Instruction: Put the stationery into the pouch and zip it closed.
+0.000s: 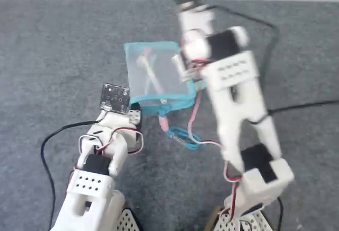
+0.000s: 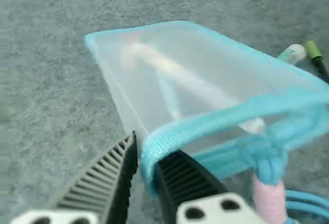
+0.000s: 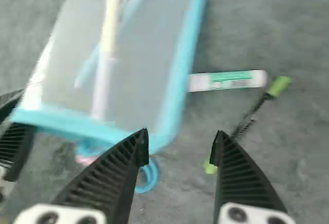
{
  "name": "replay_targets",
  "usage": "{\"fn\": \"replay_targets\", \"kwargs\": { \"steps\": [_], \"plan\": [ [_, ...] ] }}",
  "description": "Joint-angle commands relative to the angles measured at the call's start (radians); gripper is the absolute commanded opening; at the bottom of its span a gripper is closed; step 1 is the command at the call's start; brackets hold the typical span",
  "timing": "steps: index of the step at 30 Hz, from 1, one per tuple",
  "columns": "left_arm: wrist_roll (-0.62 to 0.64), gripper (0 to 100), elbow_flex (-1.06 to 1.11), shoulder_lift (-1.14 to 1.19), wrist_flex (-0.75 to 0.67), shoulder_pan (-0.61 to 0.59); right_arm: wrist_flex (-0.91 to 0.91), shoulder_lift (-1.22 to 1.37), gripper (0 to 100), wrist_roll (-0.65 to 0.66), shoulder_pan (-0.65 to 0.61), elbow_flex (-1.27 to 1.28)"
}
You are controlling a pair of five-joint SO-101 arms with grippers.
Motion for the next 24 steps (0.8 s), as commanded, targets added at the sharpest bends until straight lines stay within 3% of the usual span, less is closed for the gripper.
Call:
{"fn": "replay_targets", "kwargs": {
  "steps": [1, 7, 11, 24],
  "plan": [
    [0.072, 1, -0.059, -0.008, -0.005, -0.127, 0.031, -0.107, 20.2, -0.014, 0.125, 0.083],
    [0.011, 1, -0.038, -0.008, 0.002, -0.014, -0.139, -0.107, 20.3, -0.012, 0.165, 0.506],
    [0.028, 1, -0.038, -0.008, 0.002, -0.058, -0.340, -0.107, 20.3, -0.015, 0.160, 0.744],
    [0.023, 1, -0.036, -0.008, 0.002, -0.051, -0.579, -0.105, 20.2, -0.075, 0.097, 0.968]
  ]
}}
